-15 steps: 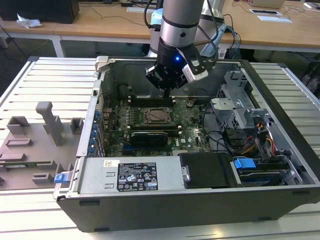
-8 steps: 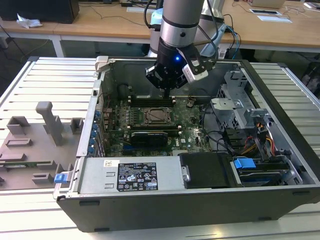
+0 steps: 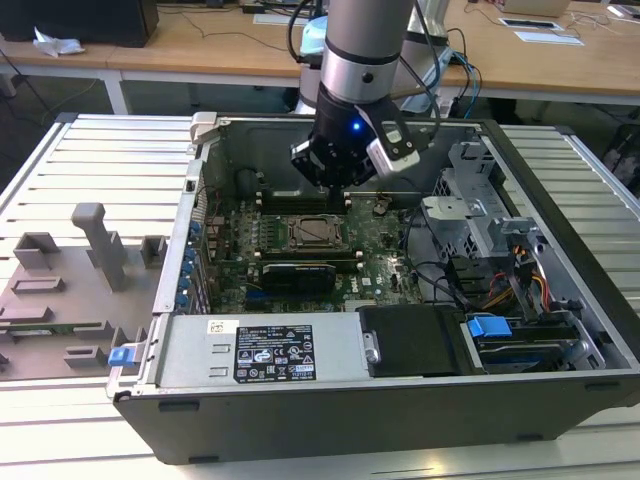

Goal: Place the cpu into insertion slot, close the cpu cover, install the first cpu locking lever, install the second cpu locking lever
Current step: 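Install the second cpu locking lever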

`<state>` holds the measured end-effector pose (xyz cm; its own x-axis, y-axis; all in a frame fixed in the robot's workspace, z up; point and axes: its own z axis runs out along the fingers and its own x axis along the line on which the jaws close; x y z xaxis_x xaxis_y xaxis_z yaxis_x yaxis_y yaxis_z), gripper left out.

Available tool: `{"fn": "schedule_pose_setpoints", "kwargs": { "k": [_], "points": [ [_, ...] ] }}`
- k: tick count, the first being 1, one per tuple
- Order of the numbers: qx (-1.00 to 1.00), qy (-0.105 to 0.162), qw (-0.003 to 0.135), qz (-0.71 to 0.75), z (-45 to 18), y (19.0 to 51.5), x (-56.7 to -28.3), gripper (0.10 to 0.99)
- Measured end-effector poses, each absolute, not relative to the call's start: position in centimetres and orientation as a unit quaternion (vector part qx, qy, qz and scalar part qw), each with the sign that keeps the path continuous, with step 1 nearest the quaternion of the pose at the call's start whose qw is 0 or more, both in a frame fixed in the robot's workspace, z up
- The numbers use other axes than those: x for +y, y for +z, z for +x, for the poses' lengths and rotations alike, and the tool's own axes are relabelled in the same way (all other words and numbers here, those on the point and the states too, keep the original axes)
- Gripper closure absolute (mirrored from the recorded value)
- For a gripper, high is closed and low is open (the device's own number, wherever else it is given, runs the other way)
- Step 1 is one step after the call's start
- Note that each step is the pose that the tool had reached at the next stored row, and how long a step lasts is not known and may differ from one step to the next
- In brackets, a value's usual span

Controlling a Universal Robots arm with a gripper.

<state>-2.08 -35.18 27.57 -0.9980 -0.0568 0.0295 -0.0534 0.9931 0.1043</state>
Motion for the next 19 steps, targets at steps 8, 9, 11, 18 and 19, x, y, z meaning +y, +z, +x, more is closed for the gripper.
{"fn": "schedule_pose_setpoints", "kwargs": {
  "k": [8, 9, 11, 18, 19],
  "points": [
    [-0.998, -0.052, 0.016, 0.028, -2.4, 27.5, -38.1, 0.98],
    [-0.998, -0.052, 0.016, 0.028, -2.4, 27.5, -38.5, 0.98],
    [-0.998, -0.053, 0.016, 0.028, -2.5, 27.4, -39.4, 0.98],
    [-0.996, -0.081, 0.015, 0.028, -2.6, 27.4, -39.9, 0.98],
    [-0.996, -0.081, 0.015, 0.028, -2.6, 27.4, -39.9, 0.98]
  ]
}}
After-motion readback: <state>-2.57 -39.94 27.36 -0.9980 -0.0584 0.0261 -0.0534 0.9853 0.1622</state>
